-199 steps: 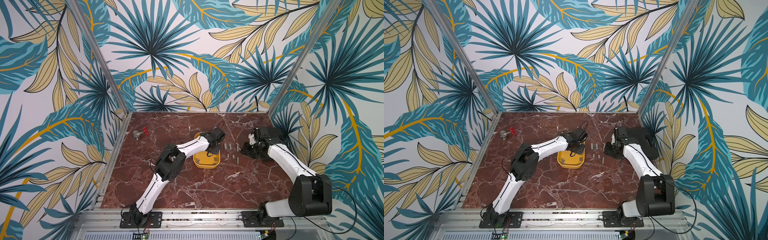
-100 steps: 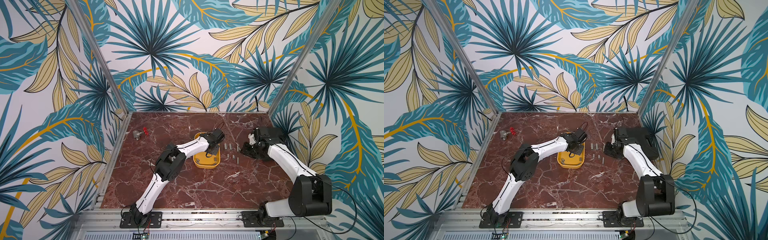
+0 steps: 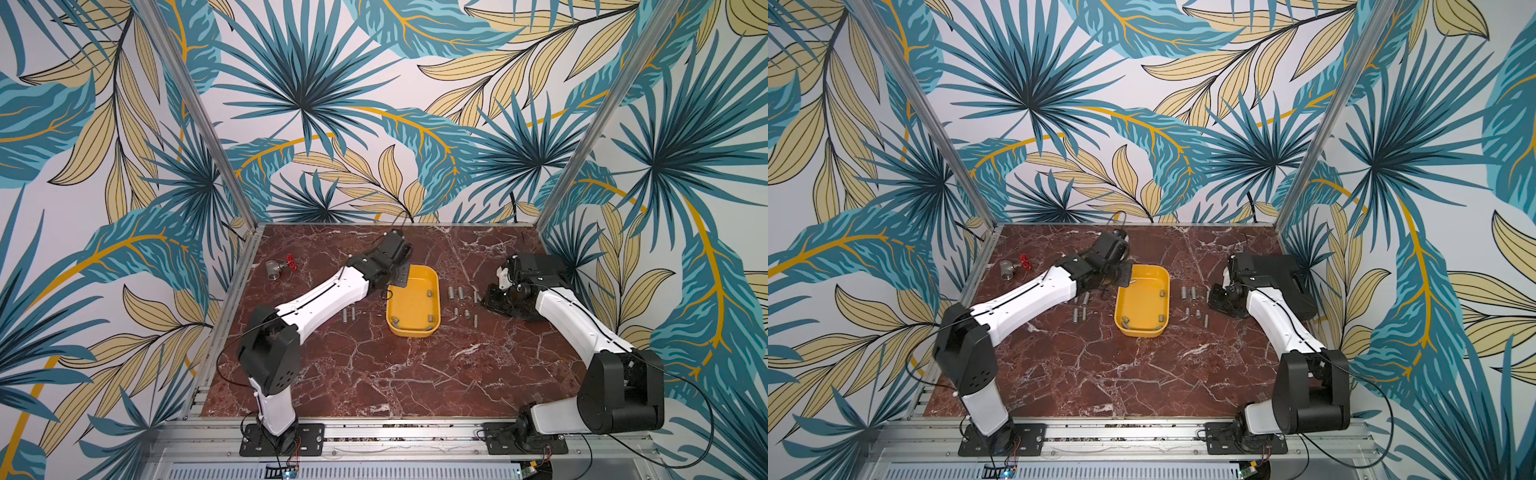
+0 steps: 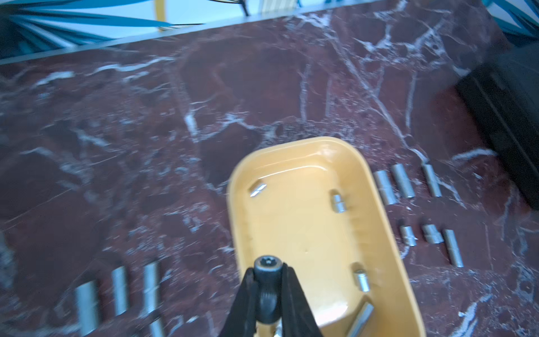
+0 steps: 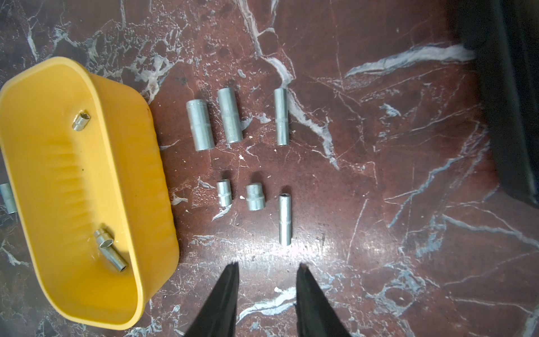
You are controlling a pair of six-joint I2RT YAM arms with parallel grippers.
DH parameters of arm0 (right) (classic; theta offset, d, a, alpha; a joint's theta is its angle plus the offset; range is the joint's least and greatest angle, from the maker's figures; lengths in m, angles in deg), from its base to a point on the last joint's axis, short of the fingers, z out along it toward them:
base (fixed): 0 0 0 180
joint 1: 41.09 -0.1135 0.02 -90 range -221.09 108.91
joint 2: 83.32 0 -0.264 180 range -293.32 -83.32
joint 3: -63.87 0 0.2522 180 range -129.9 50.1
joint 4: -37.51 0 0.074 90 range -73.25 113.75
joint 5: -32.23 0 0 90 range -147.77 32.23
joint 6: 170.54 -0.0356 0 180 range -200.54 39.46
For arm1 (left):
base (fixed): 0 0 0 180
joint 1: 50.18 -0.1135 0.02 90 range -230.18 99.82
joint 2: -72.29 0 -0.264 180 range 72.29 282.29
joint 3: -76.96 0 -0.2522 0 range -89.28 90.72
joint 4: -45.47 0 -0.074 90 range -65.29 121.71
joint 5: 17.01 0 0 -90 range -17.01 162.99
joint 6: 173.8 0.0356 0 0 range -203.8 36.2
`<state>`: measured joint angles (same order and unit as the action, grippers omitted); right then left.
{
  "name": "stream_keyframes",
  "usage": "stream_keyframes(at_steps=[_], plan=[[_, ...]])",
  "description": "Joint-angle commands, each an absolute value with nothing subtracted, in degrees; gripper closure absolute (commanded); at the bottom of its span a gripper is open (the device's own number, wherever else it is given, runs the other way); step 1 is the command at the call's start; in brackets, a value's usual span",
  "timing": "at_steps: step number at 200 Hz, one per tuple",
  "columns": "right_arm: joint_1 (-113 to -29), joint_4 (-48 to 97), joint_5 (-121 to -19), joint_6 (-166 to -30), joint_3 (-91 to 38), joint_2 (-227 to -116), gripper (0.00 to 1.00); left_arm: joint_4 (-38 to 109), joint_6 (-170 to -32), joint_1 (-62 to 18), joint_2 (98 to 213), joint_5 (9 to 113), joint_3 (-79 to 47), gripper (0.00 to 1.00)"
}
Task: Take out the socket from the storage box
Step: Pick up the socket head from the storage box, then place the socket head at the center of the board.
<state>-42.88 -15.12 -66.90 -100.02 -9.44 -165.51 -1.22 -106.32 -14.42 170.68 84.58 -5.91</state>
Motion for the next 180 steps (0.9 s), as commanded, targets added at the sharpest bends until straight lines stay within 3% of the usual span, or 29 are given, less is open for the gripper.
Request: stream_keyframes(at_steps=[1,41,87,180], plan=[[-42.6,-15.0,-67.4,-100.0,-8.7,-165.2,0.65,-2.7,-108.5,-19.1,166.7,85.3,-16.4,0.88],[-42.6,-14.1,-68.4,-100.5,-8.4,-166.0,0.65,-0.5,-109.9,-26.4,158.1,82.8,-30.4,0.88],[-42.6,-14.8,-67.2,-99.9,-8.1,-165.0,0.65,1.2,-110.2,-30.3,160.1,81.3,-37.3,0.88],[-42.6,-15.5,-66.3,-99.5,-8.4,-165.0,0.65,4.6,-109.2,-32.6,169.0,78.9,-34.9,0.87]])
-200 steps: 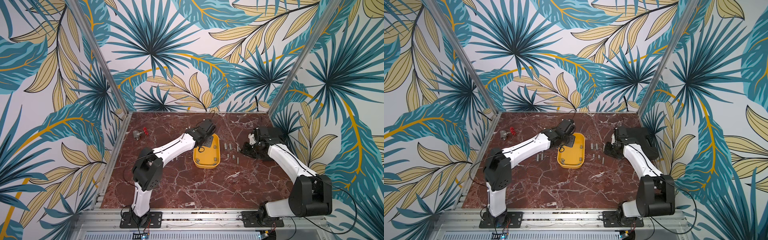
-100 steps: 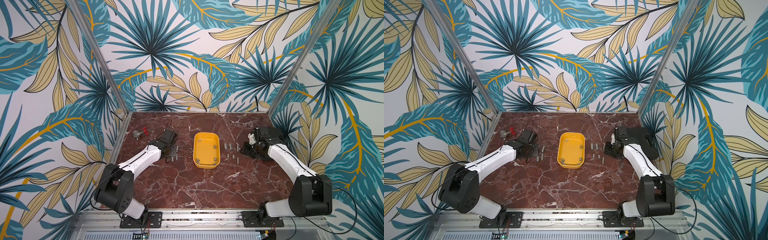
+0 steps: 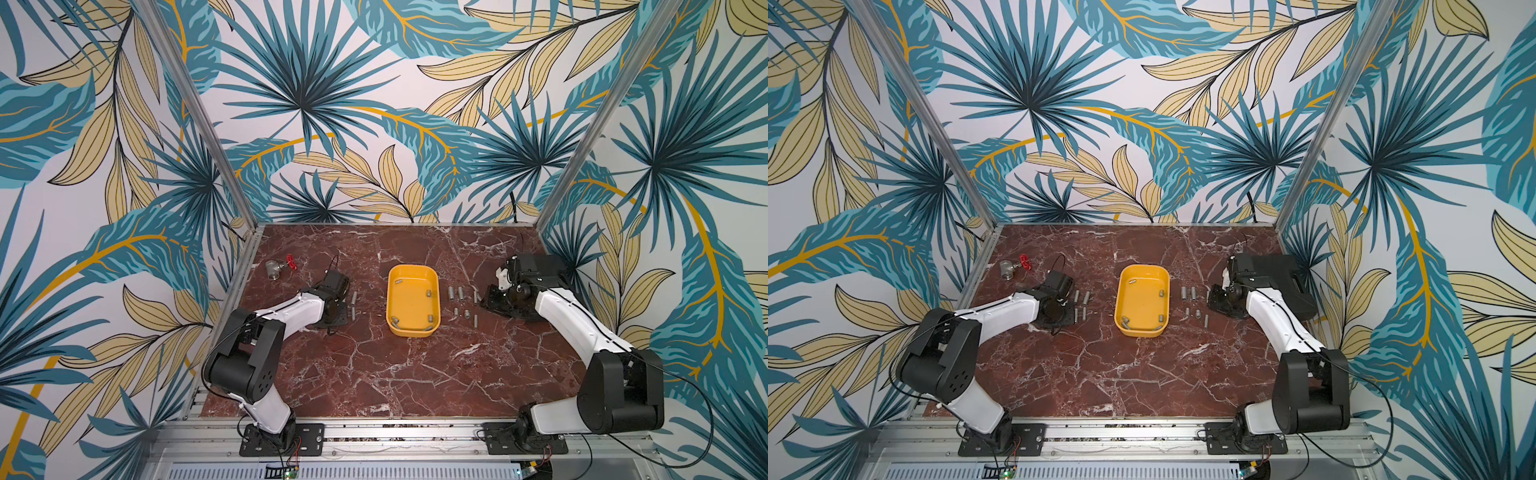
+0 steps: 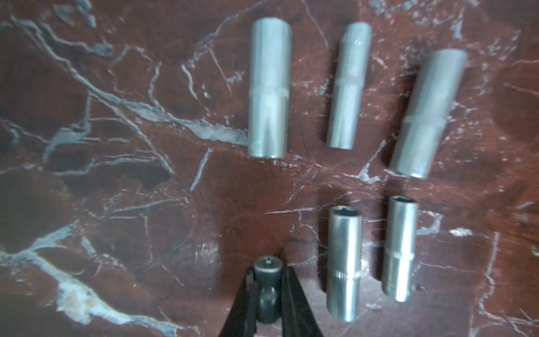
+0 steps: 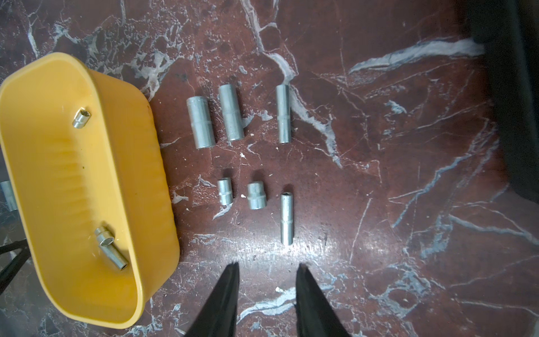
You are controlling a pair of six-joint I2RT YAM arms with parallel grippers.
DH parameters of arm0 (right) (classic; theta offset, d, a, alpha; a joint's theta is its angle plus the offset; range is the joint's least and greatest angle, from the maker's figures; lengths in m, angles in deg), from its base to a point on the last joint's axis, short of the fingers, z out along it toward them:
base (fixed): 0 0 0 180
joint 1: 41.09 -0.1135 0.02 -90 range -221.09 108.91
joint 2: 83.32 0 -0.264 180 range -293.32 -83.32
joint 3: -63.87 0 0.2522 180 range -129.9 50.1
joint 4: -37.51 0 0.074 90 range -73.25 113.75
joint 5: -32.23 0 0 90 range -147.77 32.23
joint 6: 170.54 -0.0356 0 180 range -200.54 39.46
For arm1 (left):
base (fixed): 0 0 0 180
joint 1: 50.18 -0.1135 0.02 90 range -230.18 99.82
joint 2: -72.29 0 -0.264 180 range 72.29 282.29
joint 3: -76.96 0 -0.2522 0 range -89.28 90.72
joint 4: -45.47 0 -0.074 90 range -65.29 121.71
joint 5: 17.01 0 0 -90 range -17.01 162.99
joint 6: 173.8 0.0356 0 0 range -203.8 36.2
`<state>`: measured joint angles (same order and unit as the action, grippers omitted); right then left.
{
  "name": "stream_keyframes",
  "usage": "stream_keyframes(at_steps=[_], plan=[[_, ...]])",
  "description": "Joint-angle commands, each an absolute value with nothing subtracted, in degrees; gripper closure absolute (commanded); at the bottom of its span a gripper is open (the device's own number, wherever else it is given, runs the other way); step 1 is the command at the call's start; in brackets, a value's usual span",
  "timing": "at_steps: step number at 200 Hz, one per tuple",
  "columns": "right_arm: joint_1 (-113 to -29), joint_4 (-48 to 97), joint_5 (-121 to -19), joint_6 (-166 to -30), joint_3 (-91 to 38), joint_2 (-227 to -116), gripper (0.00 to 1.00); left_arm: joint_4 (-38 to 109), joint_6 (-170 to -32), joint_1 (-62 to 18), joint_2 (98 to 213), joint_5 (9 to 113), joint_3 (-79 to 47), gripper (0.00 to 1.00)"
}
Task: Take out the socket from the storage box
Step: Place the socket head at the center of the board.
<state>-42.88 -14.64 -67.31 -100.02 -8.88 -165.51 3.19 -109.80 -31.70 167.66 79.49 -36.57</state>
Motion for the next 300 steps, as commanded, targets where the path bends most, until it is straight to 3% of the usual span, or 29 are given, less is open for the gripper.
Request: stream_keyframes(at_steps=[1,111,300], plan=[[-42.6,-15.5,-66.3,-99.5,-8.4,-165.0,0.65,4.6,-109.2,-32.5,169.1,78.9,-34.9,0.87],[-42.6,-16.2,-67.7,-99.0,-10.9,-166.3,0.63,4.5,-108.4,-32.7,169.2,79.3,-34.4,0.74],[-46.7,-17.1,-67.2,-99.5,-16.7,-168.2,0.62,3.1,-107.2,-32.8,164.6,80.4,-34.1,0.7]])
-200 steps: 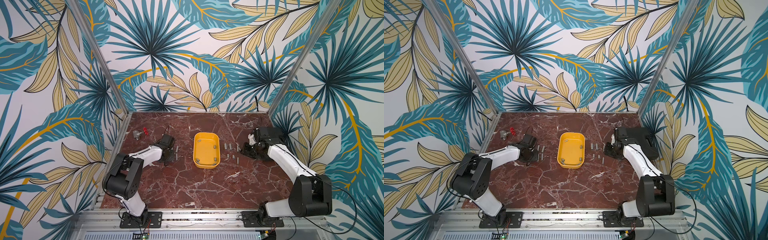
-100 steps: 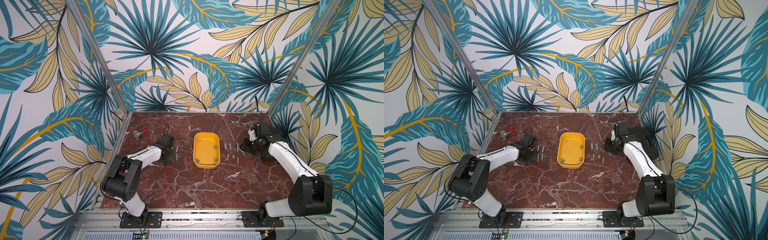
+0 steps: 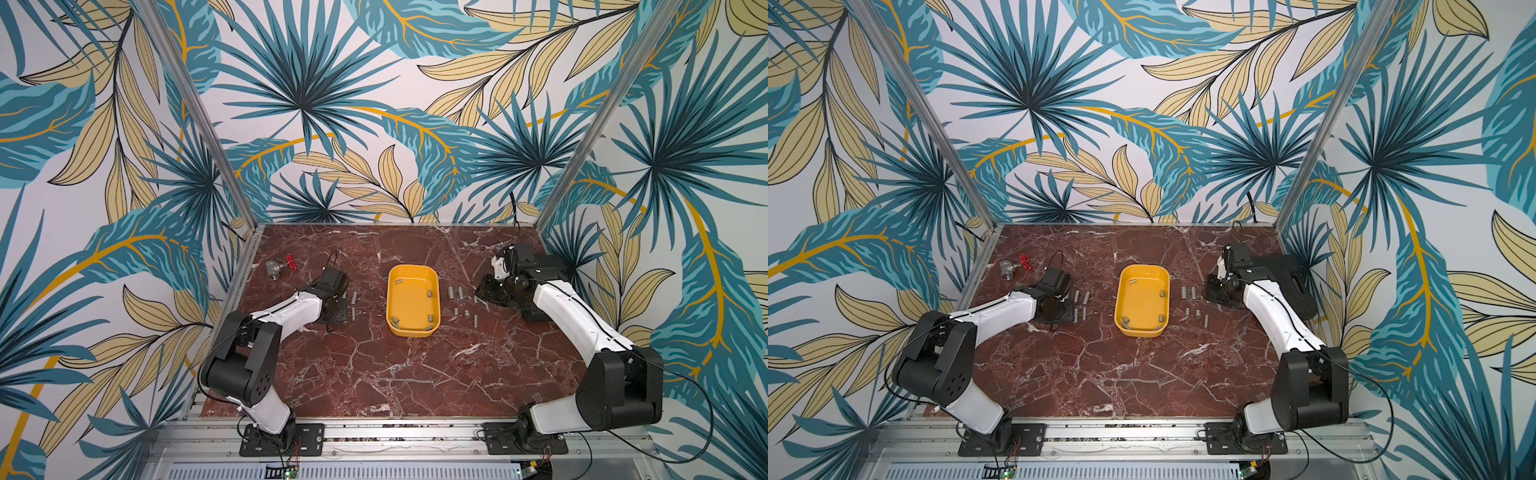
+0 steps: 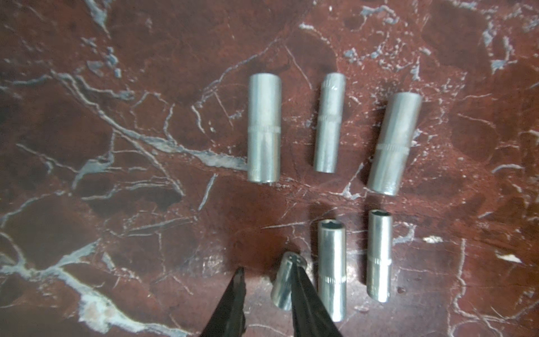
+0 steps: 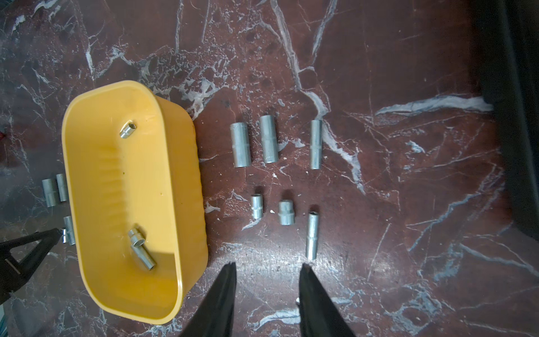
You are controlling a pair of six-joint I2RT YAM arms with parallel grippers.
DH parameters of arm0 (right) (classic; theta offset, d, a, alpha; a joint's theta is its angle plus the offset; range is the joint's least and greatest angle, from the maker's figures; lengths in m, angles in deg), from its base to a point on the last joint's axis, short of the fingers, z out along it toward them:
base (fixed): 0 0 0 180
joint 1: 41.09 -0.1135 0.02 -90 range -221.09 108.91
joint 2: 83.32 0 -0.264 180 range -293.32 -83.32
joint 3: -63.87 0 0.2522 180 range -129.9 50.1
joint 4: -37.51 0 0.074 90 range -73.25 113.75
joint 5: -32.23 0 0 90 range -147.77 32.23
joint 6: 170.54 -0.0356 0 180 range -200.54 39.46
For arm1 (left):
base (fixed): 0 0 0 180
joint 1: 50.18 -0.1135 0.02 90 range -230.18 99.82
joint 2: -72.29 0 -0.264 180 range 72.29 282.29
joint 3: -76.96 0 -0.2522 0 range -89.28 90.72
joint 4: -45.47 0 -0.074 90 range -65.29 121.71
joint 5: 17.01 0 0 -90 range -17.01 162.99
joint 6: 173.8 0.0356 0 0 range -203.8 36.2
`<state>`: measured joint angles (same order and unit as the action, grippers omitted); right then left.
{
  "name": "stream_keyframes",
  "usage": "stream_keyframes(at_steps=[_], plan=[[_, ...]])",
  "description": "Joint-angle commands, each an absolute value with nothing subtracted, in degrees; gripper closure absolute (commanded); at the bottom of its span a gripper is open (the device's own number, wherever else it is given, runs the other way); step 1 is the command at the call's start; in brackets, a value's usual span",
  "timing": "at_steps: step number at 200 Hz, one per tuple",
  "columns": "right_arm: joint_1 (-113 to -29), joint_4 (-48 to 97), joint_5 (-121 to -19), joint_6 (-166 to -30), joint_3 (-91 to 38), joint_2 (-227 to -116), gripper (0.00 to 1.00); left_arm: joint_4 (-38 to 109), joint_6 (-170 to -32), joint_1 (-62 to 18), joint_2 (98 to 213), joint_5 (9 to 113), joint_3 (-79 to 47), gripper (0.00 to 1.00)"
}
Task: Take out the socket from the storage box
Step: Place the socket head at the center of the board, then pick up the socket head from the storage box.
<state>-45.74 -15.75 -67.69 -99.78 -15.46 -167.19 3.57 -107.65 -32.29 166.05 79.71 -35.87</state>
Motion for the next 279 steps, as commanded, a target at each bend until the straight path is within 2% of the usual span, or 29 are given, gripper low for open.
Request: stream_keyframes(at_steps=[1,56,100,216,279], plan=[[-46.7,-17.1,-67.3,-99.5,-16.7,-168.3,0.62,3.0,-107.2,-32.7,164.6,80.5,-34.1,0.69],[-50.6,-17.8,-66.1,-99.5,-20.2,-170.8,0.62,2.5,-107.3,-32.8,162.8,80.6,-34.0,0.69],[-56.9,-17.1,-63.9,-99.9,-25.6,-175.2,0.62,1.6,-107.1,-32.8,160.0,80.7,-33.6,0.69],[-69.2,-14.9,-57.9,-98.0,-48.2,-201.4,0.61,1.2,-110.7,-33.6,148.5,80.4,-40.8,0.65],[-71.1,-14.1,-55.5,-97.0,-56.4,-210.3,0.58,3.8,-112.9,-33.7,147.0,78.1,-44.5,0.65]])
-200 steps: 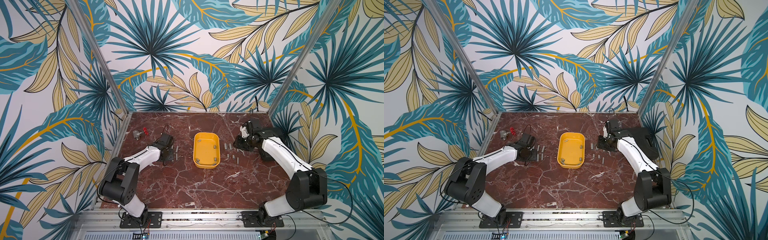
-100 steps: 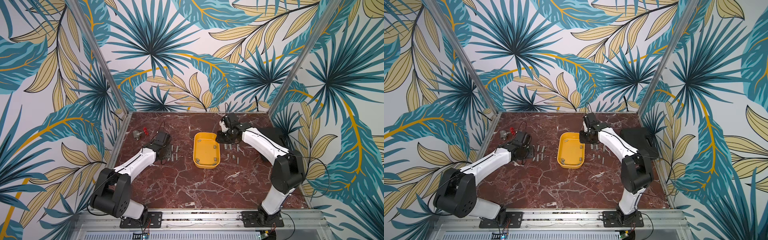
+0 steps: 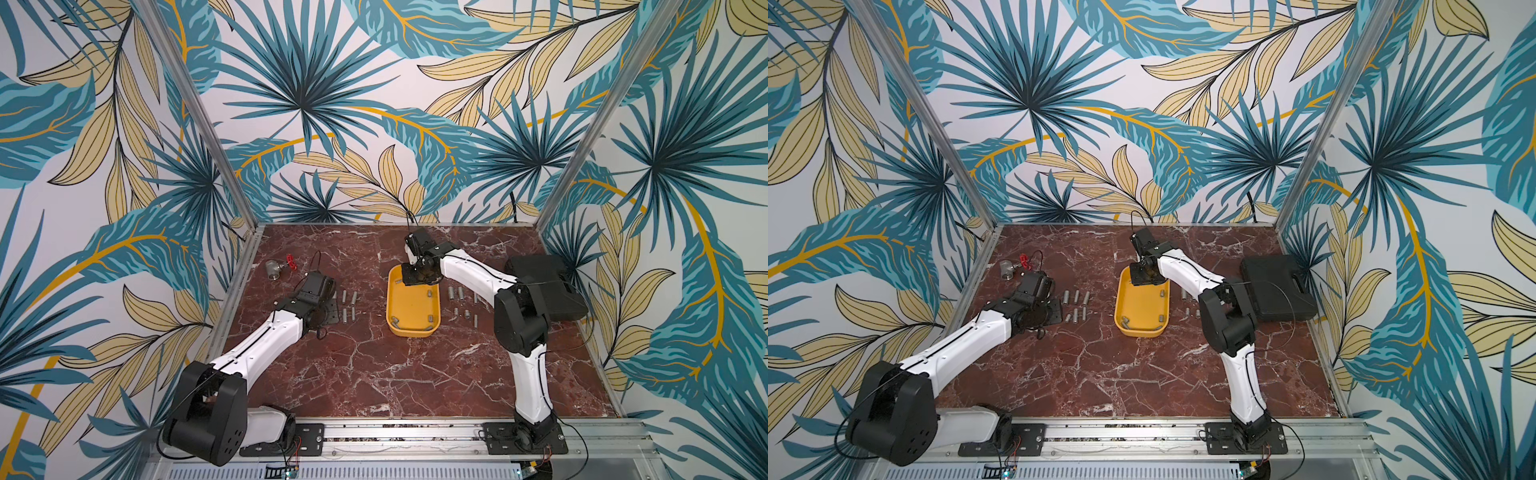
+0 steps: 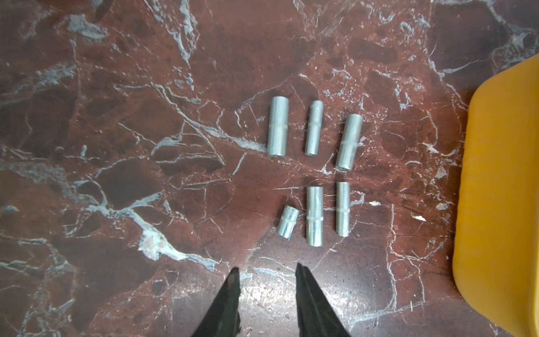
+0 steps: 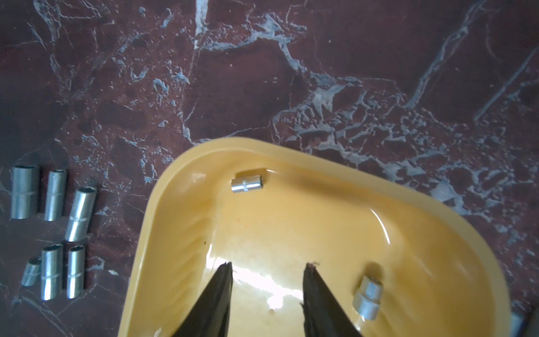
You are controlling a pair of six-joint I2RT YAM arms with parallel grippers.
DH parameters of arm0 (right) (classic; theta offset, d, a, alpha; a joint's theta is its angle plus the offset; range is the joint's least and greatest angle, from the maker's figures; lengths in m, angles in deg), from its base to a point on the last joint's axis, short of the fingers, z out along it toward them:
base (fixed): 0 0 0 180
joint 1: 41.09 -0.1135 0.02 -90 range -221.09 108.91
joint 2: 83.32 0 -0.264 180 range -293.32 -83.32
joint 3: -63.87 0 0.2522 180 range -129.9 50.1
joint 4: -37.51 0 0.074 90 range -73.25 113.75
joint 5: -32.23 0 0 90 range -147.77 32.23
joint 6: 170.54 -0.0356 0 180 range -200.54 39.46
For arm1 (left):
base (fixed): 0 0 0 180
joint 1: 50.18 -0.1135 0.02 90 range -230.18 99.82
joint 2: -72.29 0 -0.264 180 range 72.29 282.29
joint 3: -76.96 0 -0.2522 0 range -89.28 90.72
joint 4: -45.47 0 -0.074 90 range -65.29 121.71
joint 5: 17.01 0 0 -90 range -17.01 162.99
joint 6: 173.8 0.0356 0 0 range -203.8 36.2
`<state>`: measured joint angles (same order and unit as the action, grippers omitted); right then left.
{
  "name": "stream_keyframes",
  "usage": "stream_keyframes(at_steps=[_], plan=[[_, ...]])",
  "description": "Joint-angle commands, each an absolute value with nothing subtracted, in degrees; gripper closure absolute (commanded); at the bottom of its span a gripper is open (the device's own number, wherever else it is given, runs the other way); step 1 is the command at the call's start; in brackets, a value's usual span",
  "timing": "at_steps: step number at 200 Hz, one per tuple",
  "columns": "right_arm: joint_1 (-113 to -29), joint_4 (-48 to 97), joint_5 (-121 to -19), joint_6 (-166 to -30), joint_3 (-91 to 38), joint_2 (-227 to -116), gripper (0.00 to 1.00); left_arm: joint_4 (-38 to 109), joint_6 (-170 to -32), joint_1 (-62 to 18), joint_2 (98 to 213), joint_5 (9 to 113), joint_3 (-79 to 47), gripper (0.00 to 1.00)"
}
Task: Take out the socket from the storage box
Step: Pick up the socket head from the storage box.
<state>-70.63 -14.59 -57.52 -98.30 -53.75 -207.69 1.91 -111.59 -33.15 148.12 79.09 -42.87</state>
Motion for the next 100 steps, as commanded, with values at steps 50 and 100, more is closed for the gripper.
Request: stream_keyframes(at_steps=[50,100], plan=[[-72.4,-12.7,-54.8,-96.2,-59.8,-214.7,0.58,4.5,-113.9,-33.6,146.5,77.3,-46.1,0.65],[-72.9,-12.4,-54.8,-95.6,-61.8,-217.7,0.58,5.3,-115.0,-33.7,145.5,76.8,-48.1,0.64]])
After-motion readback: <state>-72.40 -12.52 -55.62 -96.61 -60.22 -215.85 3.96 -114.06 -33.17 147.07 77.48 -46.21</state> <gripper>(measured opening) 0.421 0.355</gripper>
